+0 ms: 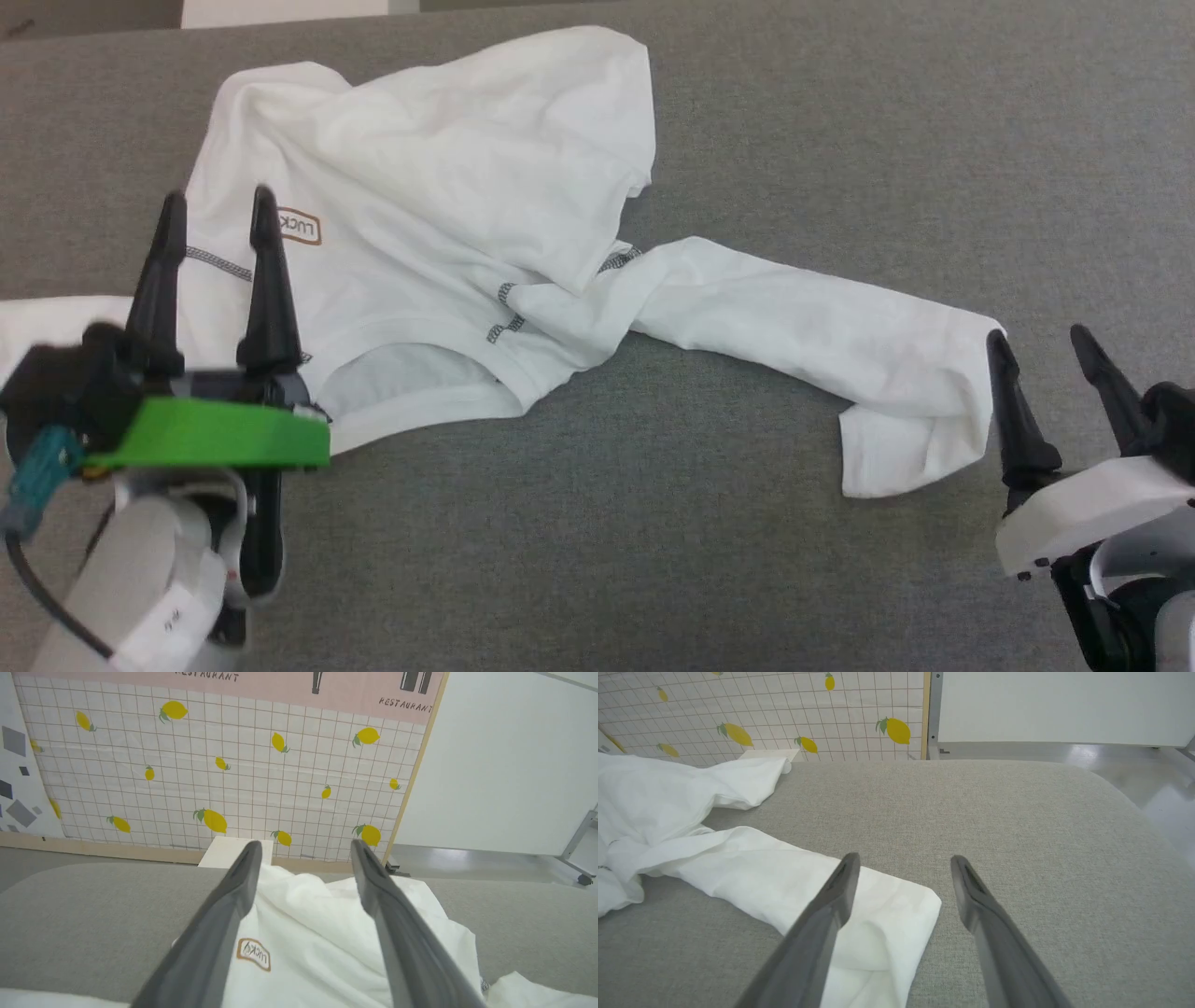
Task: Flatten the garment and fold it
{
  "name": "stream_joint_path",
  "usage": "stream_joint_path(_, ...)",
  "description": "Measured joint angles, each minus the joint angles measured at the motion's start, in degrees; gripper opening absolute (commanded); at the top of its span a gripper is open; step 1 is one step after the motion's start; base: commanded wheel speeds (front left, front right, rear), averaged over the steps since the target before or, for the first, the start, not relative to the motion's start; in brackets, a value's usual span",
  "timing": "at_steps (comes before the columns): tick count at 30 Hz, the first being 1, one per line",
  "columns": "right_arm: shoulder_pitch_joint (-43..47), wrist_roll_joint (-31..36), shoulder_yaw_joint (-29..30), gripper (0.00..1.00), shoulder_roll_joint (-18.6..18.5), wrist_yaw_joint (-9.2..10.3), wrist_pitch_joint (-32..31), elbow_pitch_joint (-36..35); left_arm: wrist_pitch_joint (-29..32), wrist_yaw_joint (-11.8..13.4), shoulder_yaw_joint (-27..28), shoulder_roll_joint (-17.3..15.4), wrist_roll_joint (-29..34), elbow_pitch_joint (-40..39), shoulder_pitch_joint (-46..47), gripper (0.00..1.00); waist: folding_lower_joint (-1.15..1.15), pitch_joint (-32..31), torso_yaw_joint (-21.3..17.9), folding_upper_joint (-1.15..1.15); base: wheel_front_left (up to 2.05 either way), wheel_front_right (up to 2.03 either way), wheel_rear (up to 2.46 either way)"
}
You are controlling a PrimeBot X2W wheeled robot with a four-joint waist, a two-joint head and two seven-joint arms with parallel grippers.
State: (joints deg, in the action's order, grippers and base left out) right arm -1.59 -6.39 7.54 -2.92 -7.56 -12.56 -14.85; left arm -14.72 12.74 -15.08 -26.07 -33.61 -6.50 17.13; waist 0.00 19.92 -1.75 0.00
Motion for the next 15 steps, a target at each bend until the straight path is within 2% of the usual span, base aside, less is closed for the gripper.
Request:
stream_joint_path(3, 0.76, 0.91, 0.52, 1.00, 0.01, 0.00, -4.38, 1.02, -0.02, 2.52, 2.22, 3.05, 0.52, -6.13, -8.79, 1.00, 0.00, -1.24, 1.31, 0.00, 0.00, 0.00, 0.00)
stream_joint_path(6, 1.53, 2.20, 1.57, 1.00, 0.01, 0.00, -7.69, 2.07, -0.01, 3.20, 2.57, 6.22, 2.14, -9.51, -15.44, 1.00, 0.00, -2.04, 2.95, 0.00, 0.00, 0.00, 0.00)
stream_joint_path(8, 1.90, 3.10, 2.09, 1.00, -0.01, 0.00, -9.20, 2.98, -0.01, 2.87, 2.68, 8.33, 2.82, -10.13, -17.62, 1.00, 0.00, -2.36, 4.11, 0.00, 0.00, 0.00, 0.00)
stream_joint_path(13, 1.77, 5.05, 2.27, 1.00, 0.02, 0.00, -10.40, 7.19, -0.01, 0.09, 0.51, 8.46, 6.86, -7.61, -18.33, 1.00, 0.00, -2.72, 6.83, 0.00, 0.00, 0.00, 0.00)
stream_joint_path(14, 1.58, 5.25, 2.31, 0.57, 0.02, 0.00, -10.36, 8.42, -0.01, -0.40, 0.33, 8.58, 7.09, -7.15, -18.22, 1.00, 0.00, -2.75, 7.27, 0.00, 0.00, 0.00, 0.00)
stream_joint_path(15, 1.43, 5.47, 2.27, 0.00, 0.00, 0.00, -10.27, 9.34, -0.01, -0.78, 0.11, 8.64, 7.30, -6.79, -18.14, 1.00, 0.00, -2.77, 7.57, 0.00, 0.00, 0.00, 0.00)
